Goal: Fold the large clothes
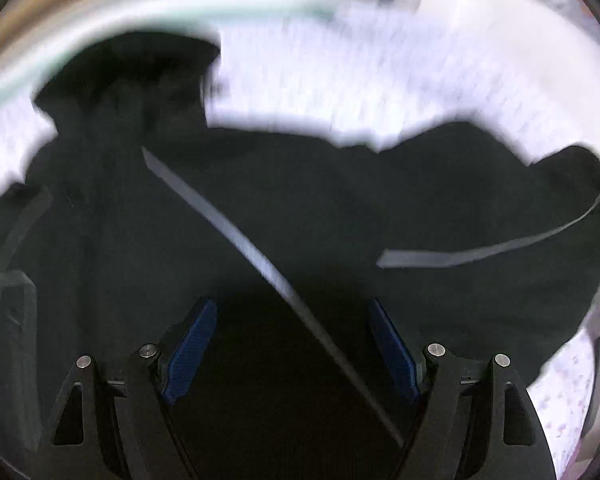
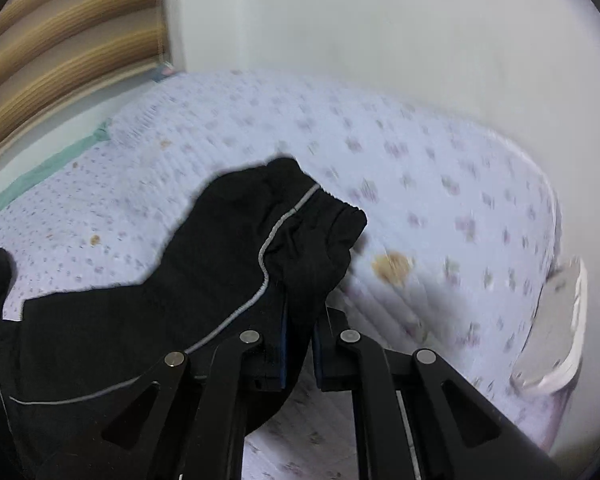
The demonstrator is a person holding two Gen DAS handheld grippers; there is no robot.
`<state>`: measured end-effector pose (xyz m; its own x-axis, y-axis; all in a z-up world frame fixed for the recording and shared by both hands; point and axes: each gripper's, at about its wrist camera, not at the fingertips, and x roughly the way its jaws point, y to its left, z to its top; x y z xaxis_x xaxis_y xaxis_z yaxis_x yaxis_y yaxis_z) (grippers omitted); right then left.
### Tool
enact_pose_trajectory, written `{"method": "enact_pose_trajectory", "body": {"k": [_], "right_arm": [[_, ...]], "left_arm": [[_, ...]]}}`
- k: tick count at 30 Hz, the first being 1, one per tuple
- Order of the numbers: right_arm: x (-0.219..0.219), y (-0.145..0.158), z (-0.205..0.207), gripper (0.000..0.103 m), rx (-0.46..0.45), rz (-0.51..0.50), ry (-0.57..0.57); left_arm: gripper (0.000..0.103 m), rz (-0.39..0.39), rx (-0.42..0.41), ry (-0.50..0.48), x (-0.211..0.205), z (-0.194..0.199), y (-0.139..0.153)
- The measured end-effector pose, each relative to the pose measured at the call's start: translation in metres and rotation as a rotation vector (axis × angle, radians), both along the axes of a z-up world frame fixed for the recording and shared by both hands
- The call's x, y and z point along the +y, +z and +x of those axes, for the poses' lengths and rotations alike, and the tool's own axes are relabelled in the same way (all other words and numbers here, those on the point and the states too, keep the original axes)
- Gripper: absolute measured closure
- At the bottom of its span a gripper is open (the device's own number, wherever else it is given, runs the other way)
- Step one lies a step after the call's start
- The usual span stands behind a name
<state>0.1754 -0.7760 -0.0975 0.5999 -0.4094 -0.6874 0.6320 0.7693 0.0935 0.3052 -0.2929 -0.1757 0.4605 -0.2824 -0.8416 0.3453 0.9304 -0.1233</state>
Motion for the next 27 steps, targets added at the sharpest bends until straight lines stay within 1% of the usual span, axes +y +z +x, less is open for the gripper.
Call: {"method": "enact_pose_trajectory", "body": {"k": [1,2,5,8,10,12,14,17,18,19,20,21,25,27], "right_arm": [[-0.002,-0.005,0.001,0.091,0.002,0.005,-0.004],[-0.004,-0.008,-0.001,0.091,0.002,0.009,-0.003],[-0.001,-0.006,-0.004,0.091,-0.009,0.007,0.017],[0.014,0.003,-0.004,0.091,-0.077,0.066,0.121],[0.038,0.015,-0.002,0.091,-0.097,0.071,0.197],[0.07,0.029,0.003,0.091,-0.112,0.065,0.286],[0.113,0.045,0.012,0.091,-0.121,0.07,0.391],[0.174,0.062,0.026,0.091,-0.109,0.043,0.5],[0.202,0.068,0.032,0.091,-0.099,0.026,0.544],[0.22,0.071,0.036,0.091,-0.094,0.013,0.566],[0.244,0.074,0.041,0.091,-0.09,-0.001,0.597],[0.268,0.078,0.044,0.091,-0.088,-0.006,0.634],[0.358,0.087,0.048,0.091,-0.089,-0.007,0.764],[0.402,0.088,0.052,0.091,-0.076,-0.003,0.828]], "left_arm": [[0.024,0.009,0.001,0.005,-0.001,0.0,-0.009],[0.024,0.013,-0.028,0.001,0.0,-0.003,-0.01],[0.024,0.023,-0.039,-0.011,0.001,-0.006,-0.005],[0.024,-0.009,-0.05,-0.005,0.015,-0.008,0.009],[0.024,-0.034,-0.073,0.008,0.031,-0.013,0.024],[0.024,-0.048,-0.099,0.021,0.054,-0.021,0.042],[0.024,-0.056,-0.12,0.036,0.074,-0.027,0.059],[0.024,-0.059,-0.157,0.079,0.12,-0.039,0.084],[0.024,-0.059,-0.176,0.095,0.141,-0.046,0.094],[0.024,-0.064,-0.194,0.108,0.157,-0.052,0.1],[0.024,-0.063,-0.204,0.119,0.166,-0.058,0.105],[0.024,-0.051,-0.213,0.137,0.184,-0.064,0.109],[0.024,0.016,-0.215,0.21,0.236,-0.083,0.11],[0.024,0.009,-0.216,0.23,0.265,-0.087,0.112]]}}
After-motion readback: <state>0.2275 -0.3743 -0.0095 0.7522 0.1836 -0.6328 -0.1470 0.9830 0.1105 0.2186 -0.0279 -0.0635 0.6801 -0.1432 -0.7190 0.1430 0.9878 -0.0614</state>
